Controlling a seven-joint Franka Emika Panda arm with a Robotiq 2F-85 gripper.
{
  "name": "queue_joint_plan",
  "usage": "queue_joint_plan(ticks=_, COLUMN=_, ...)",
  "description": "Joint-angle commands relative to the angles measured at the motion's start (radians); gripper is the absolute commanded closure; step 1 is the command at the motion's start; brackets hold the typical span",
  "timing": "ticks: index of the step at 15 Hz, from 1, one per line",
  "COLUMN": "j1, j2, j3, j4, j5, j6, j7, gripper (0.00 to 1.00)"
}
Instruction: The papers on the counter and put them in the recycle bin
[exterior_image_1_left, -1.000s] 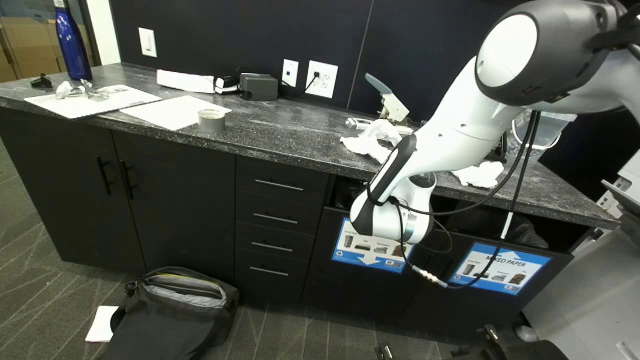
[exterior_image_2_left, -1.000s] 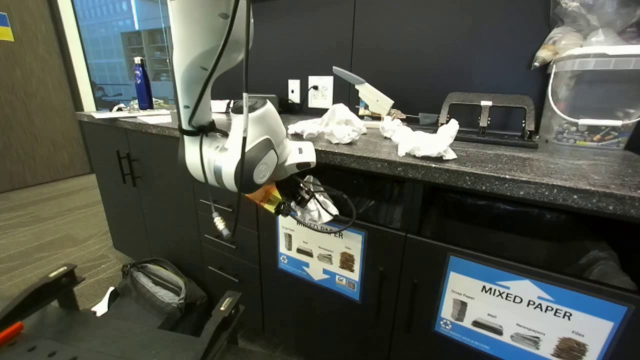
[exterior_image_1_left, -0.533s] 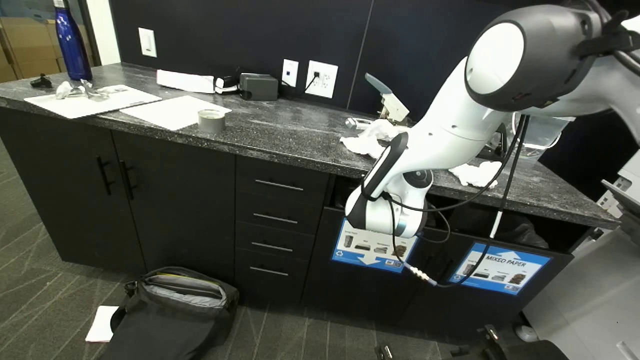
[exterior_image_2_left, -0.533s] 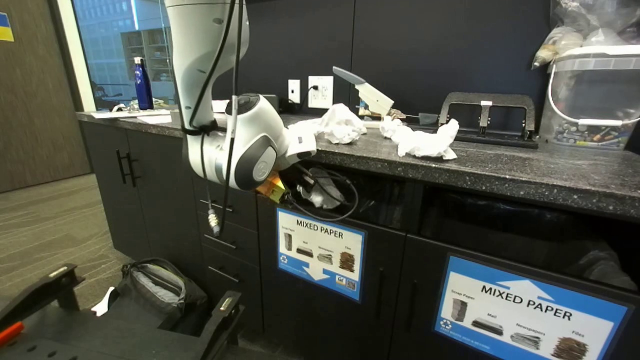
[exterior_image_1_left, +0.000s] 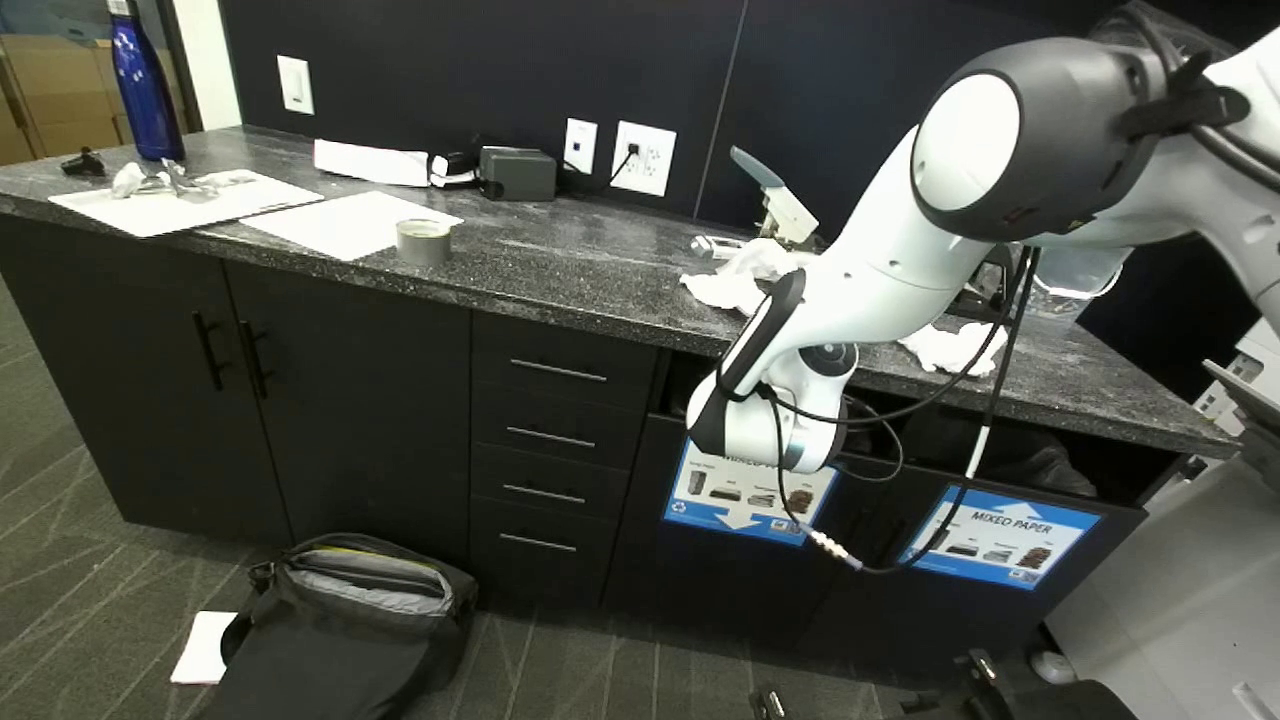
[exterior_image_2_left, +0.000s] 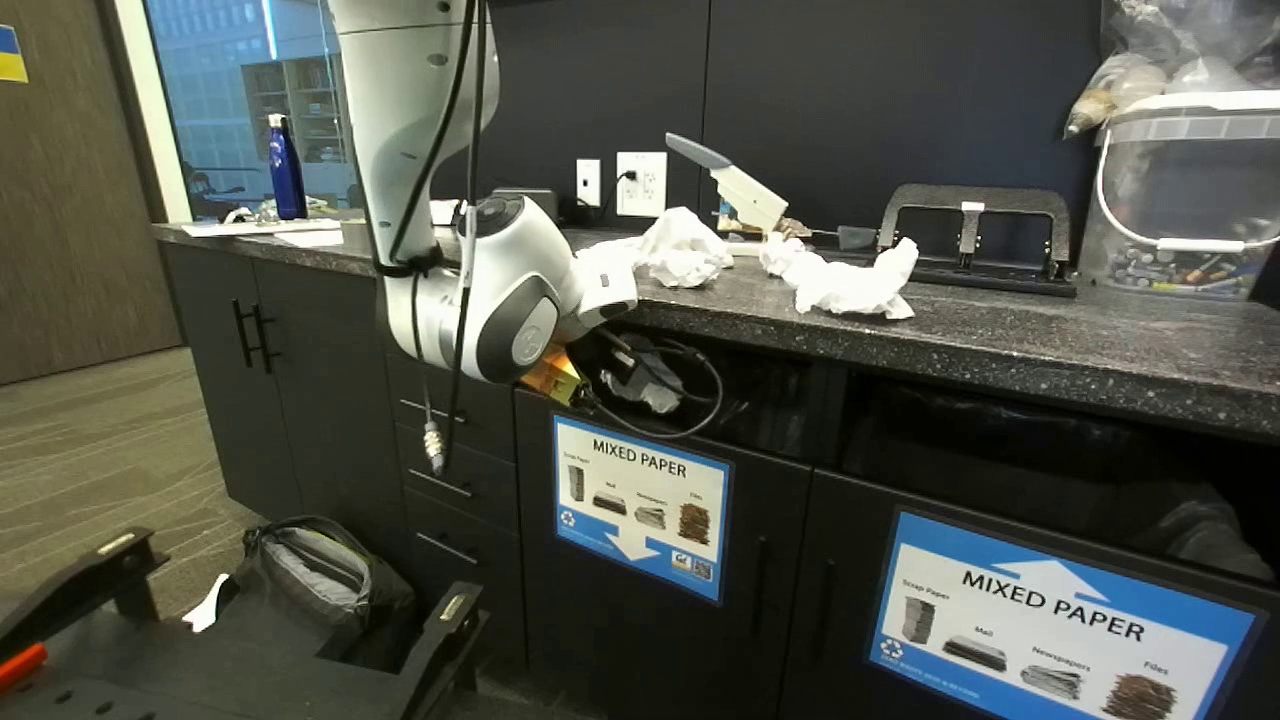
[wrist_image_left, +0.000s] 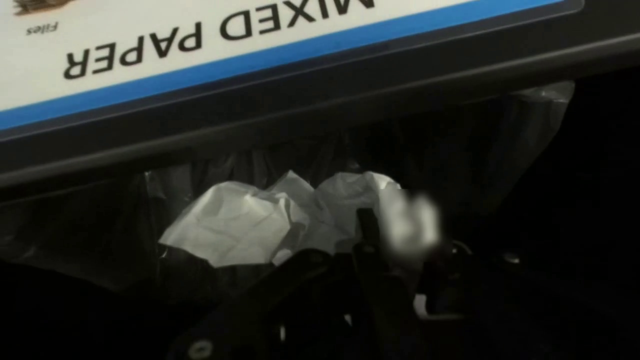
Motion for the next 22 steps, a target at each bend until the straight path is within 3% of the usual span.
queue_joint_plan(ticks=1, j1=0.0, j2=0.074, j3=-0.023, j4=0.119, j5=0.026, j6=-0.035, j7=-0.023, gripper=0.57)
queue_joint_plan(ticks=3, j1=0.0, j2=0.093, j3=-0.035, j4=0.152, j5=0.025, j6=-0.065, j7=-0.024, gripper=0.49)
queue_joint_plan(ticks=7, j1=0.031, j2=0.104, j3=-0.083, j4=0.174, j5=0.039, j6=-0.114, j7=-0.035, gripper=0.18)
queue_joint_plan(ticks=10, j1=0.088, j2=0.056, j3=-0.129, j4=0.084, j5=0.056, j6=-0.119, j7=-0.073, gripper=0.0)
queue_joint_plan(ticks=16, j1=0.295, j2=-0.143, j3=-0.229, j4=-0.218, j5=0.135, j6=-0.17, j7=-0.166, gripper=0.0)
queue_joint_plan(ticks=19, j1=0.394, j2=-0.303, j3=-0.267, j4=-0.379, j5=0.142, j6=-0.341, j7=-0.213, gripper=0.0)
queue_joint_plan(ticks=22, j1=0.495, j2=-0.455, j3=-0.369, j4=-0.448, j5=0.118, j6=-0.598, j7=-0.229, gripper=0.0)
